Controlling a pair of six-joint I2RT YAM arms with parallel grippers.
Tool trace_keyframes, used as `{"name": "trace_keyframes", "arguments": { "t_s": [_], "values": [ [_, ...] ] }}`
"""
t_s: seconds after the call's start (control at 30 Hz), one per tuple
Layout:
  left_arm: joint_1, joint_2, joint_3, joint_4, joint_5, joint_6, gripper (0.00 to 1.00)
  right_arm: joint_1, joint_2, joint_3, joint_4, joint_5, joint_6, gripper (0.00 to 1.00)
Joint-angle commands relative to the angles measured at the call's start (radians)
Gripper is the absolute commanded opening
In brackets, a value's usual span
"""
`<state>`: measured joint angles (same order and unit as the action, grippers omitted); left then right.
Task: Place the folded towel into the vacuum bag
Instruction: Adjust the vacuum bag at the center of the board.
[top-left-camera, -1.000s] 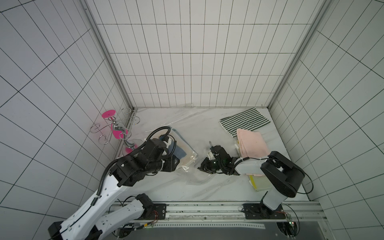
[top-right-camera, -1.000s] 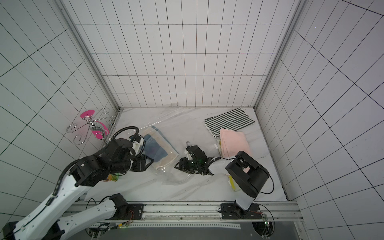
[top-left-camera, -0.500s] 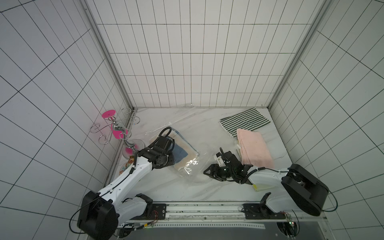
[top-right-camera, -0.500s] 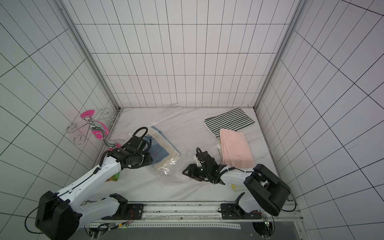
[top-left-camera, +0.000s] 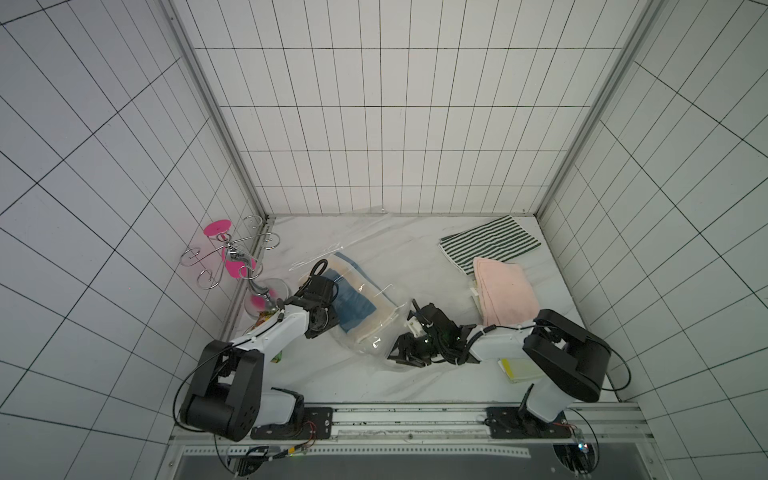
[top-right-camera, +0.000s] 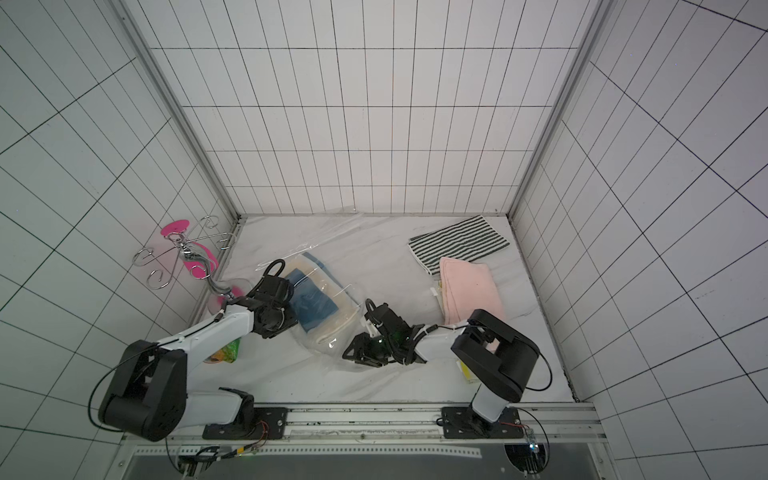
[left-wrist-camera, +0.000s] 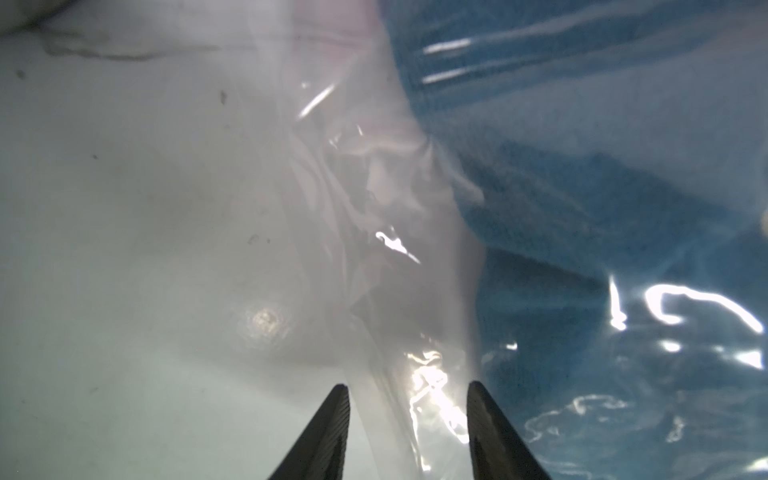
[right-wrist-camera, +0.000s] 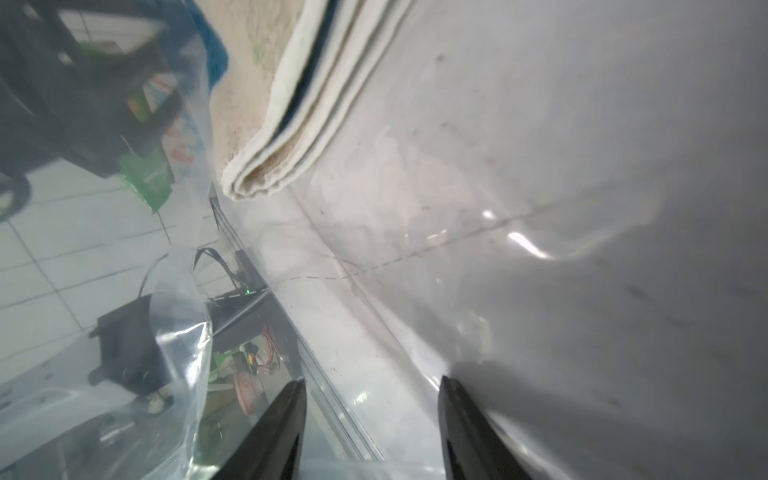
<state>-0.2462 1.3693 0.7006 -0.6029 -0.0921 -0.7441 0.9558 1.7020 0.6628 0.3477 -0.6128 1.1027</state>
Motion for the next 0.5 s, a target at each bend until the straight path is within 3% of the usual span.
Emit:
{"name": "trace_keyframes", "arguments": {
  "t_s": [0.0,0.1,0.23,0.37,0.47],
  "values": [
    [0.006,0.044,0.103,0.087,-0.044,0.017,0.48,0.062,0.095,0.140,-0.129,-0.069,-0.060,0.52],
    [0.003,0.049,0.184,0.023,-0.011,0.073,0.47,0.059,0.087,0.174,-0.213,-0.085,-0.108,0.50],
    [-0.032,-0.086,0.228,-0.125,-0.005,0.136,0.47,0.014,-0.089,0.069,-0.378,-0.004,-0.164,0.56],
    [-0.144,-0.225,0.272,-0.196,-0.026,0.168,0.48,-0.005,-0.290,-0.017,-0.560,0.086,-0.178,0.60],
    [-0.250,-0.243,0.344,-0.244,-0.078,0.189,0.49,-0.006,-0.436,-0.024,-0.766,0.182,-0.182,0.62]
  ]
}}
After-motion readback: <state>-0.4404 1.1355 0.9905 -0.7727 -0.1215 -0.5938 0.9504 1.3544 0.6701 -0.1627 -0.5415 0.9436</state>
